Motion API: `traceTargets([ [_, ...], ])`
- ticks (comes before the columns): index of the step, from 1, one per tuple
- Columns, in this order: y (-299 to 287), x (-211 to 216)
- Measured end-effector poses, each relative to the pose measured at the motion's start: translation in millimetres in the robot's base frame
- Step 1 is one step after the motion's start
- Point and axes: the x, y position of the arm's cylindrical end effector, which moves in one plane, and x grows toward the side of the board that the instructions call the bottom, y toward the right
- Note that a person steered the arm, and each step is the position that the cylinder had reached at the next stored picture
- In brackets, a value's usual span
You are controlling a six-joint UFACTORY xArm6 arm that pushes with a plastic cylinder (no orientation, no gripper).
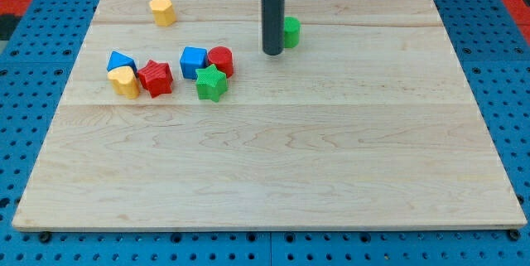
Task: Move the green circle to the top center of the board
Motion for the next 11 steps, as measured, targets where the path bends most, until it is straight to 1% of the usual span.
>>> traceTargets([
  [2,9,-45],
  [3,26,-35],
  [4,32,-16],
  [6,48,-66],
  [7,59,-78],
  [8,86,-93],
  [9,86,-115],
  [10,79,-117],
  [11,47,-116],
])
